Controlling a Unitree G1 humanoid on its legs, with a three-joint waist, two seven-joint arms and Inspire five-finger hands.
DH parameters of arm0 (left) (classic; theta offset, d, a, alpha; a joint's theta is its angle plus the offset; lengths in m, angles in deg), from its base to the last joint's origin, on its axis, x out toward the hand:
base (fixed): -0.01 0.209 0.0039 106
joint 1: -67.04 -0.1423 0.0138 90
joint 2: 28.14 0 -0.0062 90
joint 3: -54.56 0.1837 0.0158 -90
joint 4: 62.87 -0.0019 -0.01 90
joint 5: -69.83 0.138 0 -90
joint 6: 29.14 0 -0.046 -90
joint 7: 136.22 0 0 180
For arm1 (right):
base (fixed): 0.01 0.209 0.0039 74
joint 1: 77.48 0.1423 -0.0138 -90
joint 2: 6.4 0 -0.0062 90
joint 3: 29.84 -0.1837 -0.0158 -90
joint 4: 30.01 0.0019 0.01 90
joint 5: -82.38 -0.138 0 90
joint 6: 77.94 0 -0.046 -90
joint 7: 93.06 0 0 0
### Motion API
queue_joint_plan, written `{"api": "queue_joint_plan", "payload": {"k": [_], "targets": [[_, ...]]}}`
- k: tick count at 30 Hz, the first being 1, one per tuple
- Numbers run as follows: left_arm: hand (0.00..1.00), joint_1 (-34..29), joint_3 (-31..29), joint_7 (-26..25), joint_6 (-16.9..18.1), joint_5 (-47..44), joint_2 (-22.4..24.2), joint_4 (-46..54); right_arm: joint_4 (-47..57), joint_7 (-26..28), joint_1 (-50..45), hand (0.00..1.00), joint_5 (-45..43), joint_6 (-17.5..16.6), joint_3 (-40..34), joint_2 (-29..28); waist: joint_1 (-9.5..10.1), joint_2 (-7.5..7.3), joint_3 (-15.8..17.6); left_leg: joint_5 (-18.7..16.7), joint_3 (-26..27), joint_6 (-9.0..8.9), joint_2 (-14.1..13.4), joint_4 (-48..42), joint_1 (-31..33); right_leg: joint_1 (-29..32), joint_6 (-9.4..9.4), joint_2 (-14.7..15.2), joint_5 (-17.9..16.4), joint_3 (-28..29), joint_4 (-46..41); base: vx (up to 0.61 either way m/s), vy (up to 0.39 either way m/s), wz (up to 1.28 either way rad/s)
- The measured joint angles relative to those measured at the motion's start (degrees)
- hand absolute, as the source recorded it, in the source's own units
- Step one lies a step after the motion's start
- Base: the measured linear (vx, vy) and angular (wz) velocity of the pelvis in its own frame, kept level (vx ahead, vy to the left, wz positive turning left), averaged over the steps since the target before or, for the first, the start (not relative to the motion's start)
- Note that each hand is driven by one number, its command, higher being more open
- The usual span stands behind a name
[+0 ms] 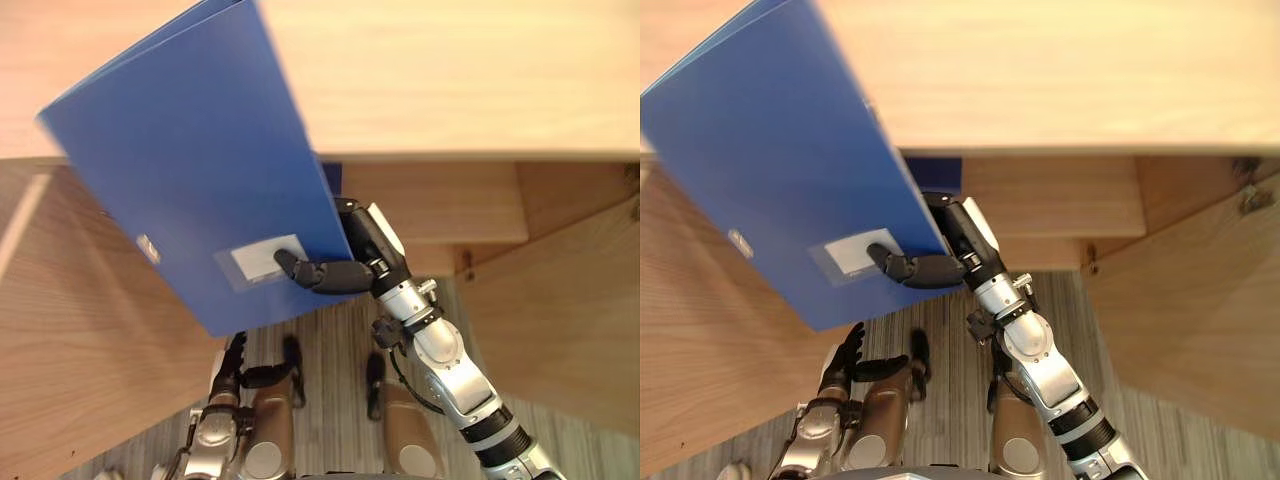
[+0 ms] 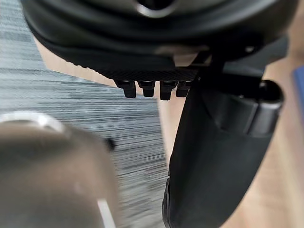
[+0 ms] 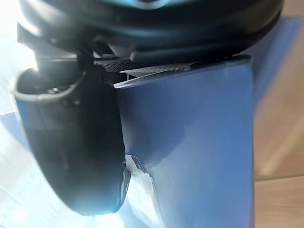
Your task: Walk over to the cabinet, pick up the folder, carry it to the office cabinet, place the folder inside the office cabinet, then close the office cabinet door
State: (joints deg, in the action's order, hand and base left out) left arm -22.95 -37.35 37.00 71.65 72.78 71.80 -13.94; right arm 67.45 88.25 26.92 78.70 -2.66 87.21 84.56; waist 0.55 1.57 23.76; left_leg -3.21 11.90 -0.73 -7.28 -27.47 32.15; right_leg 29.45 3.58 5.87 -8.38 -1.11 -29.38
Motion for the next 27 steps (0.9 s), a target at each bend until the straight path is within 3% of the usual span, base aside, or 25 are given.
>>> {"api": "queue_joint_plan", "payload": {"k": [3, 4, 7, 10, 12, 15, 19, 23, 27], "targets": [[1.00, 4.93, -0.01, -1.34, 0.79, -0.09, -0.01, -0.30, -0.41, -2.41, 4.65, 0.00, 8.11, -0.09, 1.84, 0.63, 0.16, 0.99, 2.41, -2.86, 0.45, 0.15, -2.06, -8.50, 8.59, 9.13, -0.14, -0.92, -2.08, 1.45, -7.80, -0.14, 0.017, -0.30], [1.00, 6.97, -0.24, -2.00, 1.21, -0.21, 0.19, -0.32, -0.88, -3.81, 6.77, 0.00, 10.97, -0.10, 2.36, 0.74, 0.20, 1.05, 2.93, -3.71, 0.42, 0.92, -3.23, -12.70, 13.13, 13.66, 0.08, -1.13, -2.62, 1.73, -11.83, -0.12, 0.011, -0.31], [1.00, 12.75, -2.53, -2.80, 2.01, -0.33, 0.60, 0.71, -3.69, -7.56, 10.22, 0.00, 17.04, 0.02, 1.45, 0.22, 0.74, 1.10, 3.77, -7.03, 0.04, 0.86, -6.03, -22.11, 23.91, 24.75, 0.33, -2.25, -5.05, 2.49, -20.90, -0.13, -0.008, -0.25], [1.00, 14.04, -5.26, -2.99, 2.36, -0.35, 1.35, 4.45, -6.51, -8.54, 10.26, 0.00, 17.05, 0.36, -2.96, -2.06, 0.91, 1.10, 4.18, -8.58, -0.10, 1.13, -6.99, -27.27, 30.02, 31.19, 0.89, -2.39, -6.97, 3.02, -26.36, -0.10, -0.012, -0.08], [1.00, 14.45, -6.90, -2.95, 2.91, -0.77, 1.92, 8.64, -9.08, -9.96, 10.67, 0.00, 13.28, 1.35, -10.18, -4.72, 1.95, 1.13, 4.21, -9.68, -0.29, 1.63, -7.61, -31.13, 35.14, 36.52, 1.01, -2.42, -8.12, 3.38, -30.51, -0.09, -0.018, -0.02], [1.00, 14.77, -8.21, -2.95, 2.97, -1.89, 1.88, 9.83, -10.72, -11.71, 12.21, 0.00, 1.04, 2.07, -17.23, -5.53, 3.00, 1.17, 4.40, -10.21, -0.48, 1.68, -7.66, -33.42, 37.28, 38.62, 0.61, -2.04, -8.81, 3.52, -33.23, -0.04, -0.027, 0.06], [1.00, 14.76, -9.26, -2.86, 2.75, -3.79, 1.97, 9.92, -9.85, -15.45, 16.12, 0.00, -9.57, 1.08, -21.13, -6.83, 3.67, 1.17, 4.40, -11.09, -0.92, 1.62, -7.84, -34.74, 37.68, 38.72, 1.04, -1.98, -10.08, 3.27, -34.32, -0.02, -0.040, 0.02], [1.00, 14.54, -9.30, -2.86, 2.73, -4.20, 2.10, 10.20, -5.63, -16.18, 16.53, 0.00, -13.18, 0.15, -21.82, -8.17, 4.28, 1.16, 4.40, -11.51, -1.05, 1.53, -7.84, -34.74, 37.84, 38.67, 0.62, -1.84, -10.44, 3.00, -34.29, 0.01, -0.024, 0.02], [1.00, 14.44, -9.28, -2.81, 2.58, -4.16, 2.18, 10.33, -4.31, -16.17, 16.57, 0.00, -14.31, -0.44, -18.73, -13.38, 4.49, 1.18, 4.38, -11.48, -1.86, 1.58, -7.98, -34.68, 37.47, 37.74, 0.25, -1.80, -10.75, 2.16, -34.05, 0.04, -0.028, 0.03]]}}
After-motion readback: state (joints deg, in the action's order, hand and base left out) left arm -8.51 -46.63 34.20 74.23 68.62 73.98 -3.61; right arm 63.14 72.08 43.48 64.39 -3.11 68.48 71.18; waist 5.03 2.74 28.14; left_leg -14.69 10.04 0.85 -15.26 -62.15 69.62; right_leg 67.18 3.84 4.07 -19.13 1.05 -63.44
